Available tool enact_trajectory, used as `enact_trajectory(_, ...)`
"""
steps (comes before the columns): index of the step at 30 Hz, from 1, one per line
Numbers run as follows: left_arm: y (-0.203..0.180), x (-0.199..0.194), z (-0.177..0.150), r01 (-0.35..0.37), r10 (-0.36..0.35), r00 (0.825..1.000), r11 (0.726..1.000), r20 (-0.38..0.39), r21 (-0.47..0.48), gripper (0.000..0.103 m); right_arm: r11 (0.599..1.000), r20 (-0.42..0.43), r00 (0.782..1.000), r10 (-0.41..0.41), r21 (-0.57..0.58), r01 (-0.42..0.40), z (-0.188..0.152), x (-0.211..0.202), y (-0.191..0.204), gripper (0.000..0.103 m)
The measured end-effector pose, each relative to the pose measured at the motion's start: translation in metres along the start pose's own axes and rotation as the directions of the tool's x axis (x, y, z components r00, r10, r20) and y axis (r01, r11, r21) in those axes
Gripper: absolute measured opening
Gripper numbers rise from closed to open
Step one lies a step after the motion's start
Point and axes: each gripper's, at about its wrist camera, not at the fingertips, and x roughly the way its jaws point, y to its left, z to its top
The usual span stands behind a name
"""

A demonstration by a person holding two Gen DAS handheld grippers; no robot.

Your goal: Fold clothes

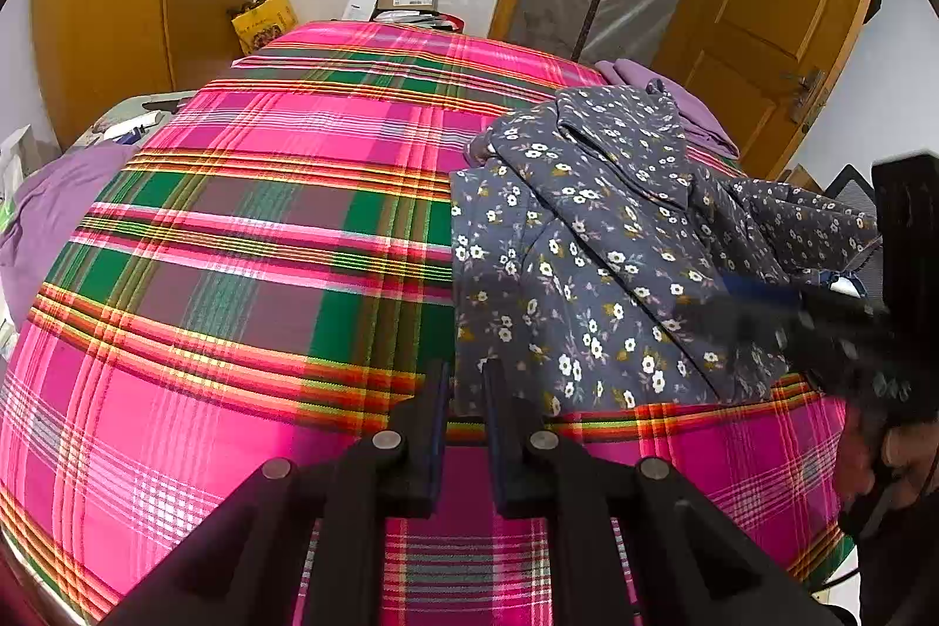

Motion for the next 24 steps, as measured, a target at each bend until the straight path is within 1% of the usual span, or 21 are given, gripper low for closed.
enact_trajectory(1, 0.001, 0.000, 0.000, 0.000, 0.000, 1.000, 1.000, 0.000, -0.003, 0.012, 1.000, 0.023, 1.000, -0.017, -0.009, 0.017, 0.007, -0.003, -0.003, 0.011)
enact_trajectory(2, 0.001, 0.000, 0.000, 0.000, 0.000, 1.000, 1.000, -0.001, -0.007, 0.012, 0.999, 0.046, 0.998, -0.033, -0.017, 0.034, 0.015, -0.005, -0.006, 0.006)
enact_trajectory(5, 0.004, 0.001, 0.001, -0.002, 0.002, 1.000, 1.000, 0.000, -0.016, 0.012, 0.995, 0.115, 0.990, -0.082, -0.040, 0.087, 0.037, -0.014, -0.016, 0.006)
enact_trajectory(7, 0.005, 0.001, 0.002, -0.003, 0.003, 1.000, 1.000, -0.001, -0.020, 0.012, 0.990, 0.168, 0.978, -0.122, -0.047, 0.131, 0.054, -0.022, -0.024, 0.006)
enact_trajectory(8, 0.006, 0.001, 0.002, -0.003, 0.003, 1.000, 1.000, 0.000, -0.021, 0.012, 0.984, 0.213, 0.964, -0.161, -0.039, 0.172, 0.066, -0.031, -0.031, 0.006)
enact_trajectory(9, 0.007, 0.001, 0.002, -0.003, 0.003, 1.000, 1.000, 0.000, -0.022, 0.012, 0.975, 0.260, 0.944, -0.205, -0.027, 0.219, 0.077, -0.041, -0.040, 0.004)
enact_trajectory(10, 0.008, 0.001, 0.002, -0.003, 0.003, 1.000, 1.000, 0.001, -0.023, 0.012, 0.962, 0.303, 0.918, -0.257, -0.009, 0.273, 0.087, -0.051, -0.048, 0.004)
enact_trajectory(12, 0.009, 0.002, 0.001, -0.003, 0.003, 1.000, 1.000, 0.001, -0.029, 0.012, 0.925, 0.367, 0.854, -0.369, 0.054, 0.377, 0.106, -0.067, -0.069, 0.004)
enact_trajectory(13, 0.010, 0.002, 0.002, -0.002, 0.002, 1.000, 0.999, 0.000, -0.034, 0.012, 0.902, 0.372, 0.826, -0.424, 0.087, 0.423, 0.113, -0.072, -0.081, 0.005)
enact_trajectory(14, 0.011, 0.003, 0.002, -0.002, 0.002, 1.000, 0.999, -0.001, -0.036, 0.012, 0.876, 0.358, 0.803, -0.477, 0.118, 0.468, 0.117, -0.075, -0.092, 0.008)
enact_trajectory(15, 0.012, 0.003, 0.002, -0.003, 0.003, 1.000, 0.999, 0.000, -0.038, 0.012, 0.862, 0.334, 0.796, -0.505, 0.148, 0.485, 0.119, -0.076, -0.100, 0.011)
enact_trajectory(16, 0.013, 0.003, 0.002, -0.003, 0.003, 1.000, 0.999, 0.001, -0.041, 0.012, 0.871, 0.321, 0.810, -0.492, 0.158, 0.466, 0.116, -0.076, -0.102, 0.012)
enact_trajectory(17, 0.013, 0.003, 0.002, -0.003, 0.003, 1.000, 0.999, 0.002, -0.042, 0.012, 0.888, 0.320, 0.829, -0.459, 0.154, 0.433, 0.111, -0.076, -0.100, 0.018)
enact_trajectory(18, 0.014, 0.004, 0.002, -0.004, 0.004, 1.000, 0.999, 0.000, -0.044, 0.012, 0.907, 0.314, 0.851, -0.421, 0.121, 0.404, 0.103, -0.073, -0.093, 0.033)
enact_trajectory(19, 0.015, 0.007, 0.002, -0.003, 0.003, 1.000, 0.999, -0.007, -0.046, 0.012, 0.926, 0.292, 0.882, -0.371, 0.046, 0.374, 0.093, -0.063, -0.077, 0.040)
enact_trajectory(20, 0.015, 0.009, 0.001, 0.000, 0.000, 1.000, 0.999, -0.015, -0.045, 0.012, 0.938, 0.257, 0.911, -0.323, -0.037, 0.344, 0.082, -0.052, -0.060, 0.042)
enact_trajectory(22, 0.013, 0.015, 0.001, 0.007, -0.009, 0.999, 0.999, -0.039, -0.042, 0.012, 0.946, 0.195, 0.947, -0.255, -0.153, 0.286, 0.066, -0.034, -0.035, 0.043)
enact_trajectory(23, 0.012, 0.017, 0.000, 0.009, -0.011, 0.999, 0.999, -0.044, -0.040, 0.012, 0.942, 0.165, 0.961, -0.224, -0.218, 0.257, 0.056, -0.023, -0.019, 0.045)
enact_trajectory(24, 0.010, 0.017, 0.000, 0.014, -0.015, 0.999, 0.999, -0.045, -0.036, 0.012, 0.932, 0.150, 0.965, -0.213, -0.266, 0.247, 0.048, -0.016, -0.006, 0.047)
